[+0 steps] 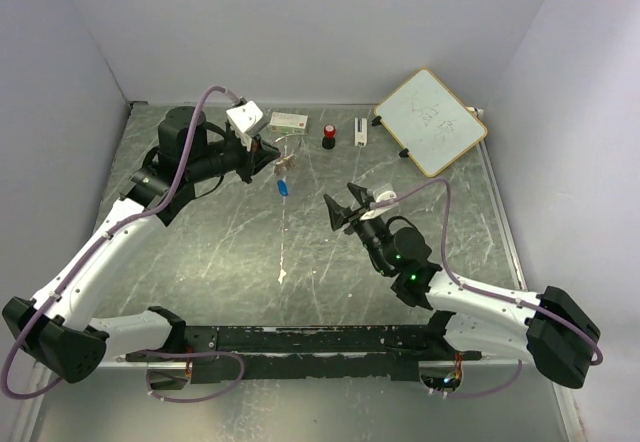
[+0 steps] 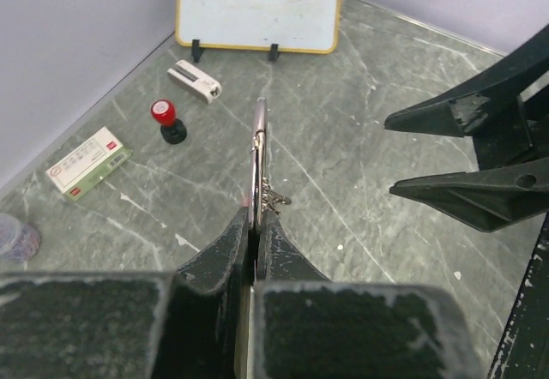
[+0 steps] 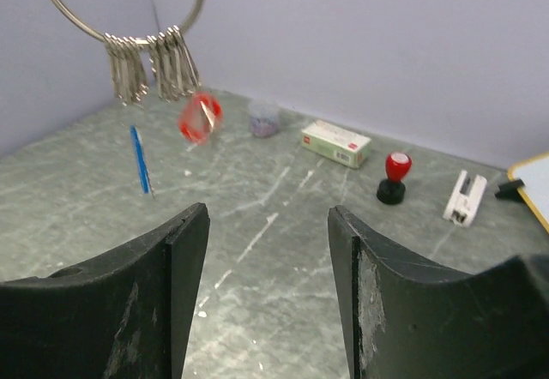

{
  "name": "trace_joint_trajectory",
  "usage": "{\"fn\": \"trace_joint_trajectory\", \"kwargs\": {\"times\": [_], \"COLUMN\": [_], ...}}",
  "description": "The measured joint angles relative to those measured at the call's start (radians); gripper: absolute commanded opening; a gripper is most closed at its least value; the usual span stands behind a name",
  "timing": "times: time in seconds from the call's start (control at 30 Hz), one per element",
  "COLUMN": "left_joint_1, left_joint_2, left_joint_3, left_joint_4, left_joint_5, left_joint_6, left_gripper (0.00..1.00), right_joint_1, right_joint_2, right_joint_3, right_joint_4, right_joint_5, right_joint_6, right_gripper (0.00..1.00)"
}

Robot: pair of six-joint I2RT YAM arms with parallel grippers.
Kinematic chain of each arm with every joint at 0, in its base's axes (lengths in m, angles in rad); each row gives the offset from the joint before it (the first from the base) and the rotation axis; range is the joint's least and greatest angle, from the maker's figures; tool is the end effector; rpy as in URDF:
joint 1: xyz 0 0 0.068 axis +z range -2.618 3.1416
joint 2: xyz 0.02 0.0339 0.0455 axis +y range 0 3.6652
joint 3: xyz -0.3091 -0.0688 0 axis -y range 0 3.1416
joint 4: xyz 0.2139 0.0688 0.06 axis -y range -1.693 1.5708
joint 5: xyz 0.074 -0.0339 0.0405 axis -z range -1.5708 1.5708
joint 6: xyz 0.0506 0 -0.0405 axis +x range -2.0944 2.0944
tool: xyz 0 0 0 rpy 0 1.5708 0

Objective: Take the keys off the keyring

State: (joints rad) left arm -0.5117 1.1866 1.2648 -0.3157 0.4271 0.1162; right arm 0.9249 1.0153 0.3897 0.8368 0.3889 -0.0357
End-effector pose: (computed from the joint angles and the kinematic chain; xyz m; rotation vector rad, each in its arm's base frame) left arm 0.1897 -0.1306 0.4483 0.8529 1.6266 -0.6648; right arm 0.1259 0.1351 0.3248 -0.3327 1.3517 0.4792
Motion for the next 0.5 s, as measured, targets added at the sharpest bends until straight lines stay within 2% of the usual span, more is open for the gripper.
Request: {"fn": "trace_joint_trajectory", "kwargs": {"times": [0.17,0.5], "left_joint_1": [-0.023,-0.063], "left_joint_2": [0.000,-0.011], "left_joint_3": [0.015,0.022], "left_joint_4": [-0.014,-0.025], "left_joint_5": [0.049,0.123], "left_joint_6": [0.003,0.003], "left_gripper": [0.07,0.07], "right_joint_1": [0.000,0.000], "right_joint_2": [0.031,0.066], "right_joint_3": [0.008,0.024], "right_joint_4": [0.077,0.103], "right_joint_5": [-0.055,-0.138], "right_joint_6": [-0.007,-0.006], "right_gripper": [0.58,0.59]}}
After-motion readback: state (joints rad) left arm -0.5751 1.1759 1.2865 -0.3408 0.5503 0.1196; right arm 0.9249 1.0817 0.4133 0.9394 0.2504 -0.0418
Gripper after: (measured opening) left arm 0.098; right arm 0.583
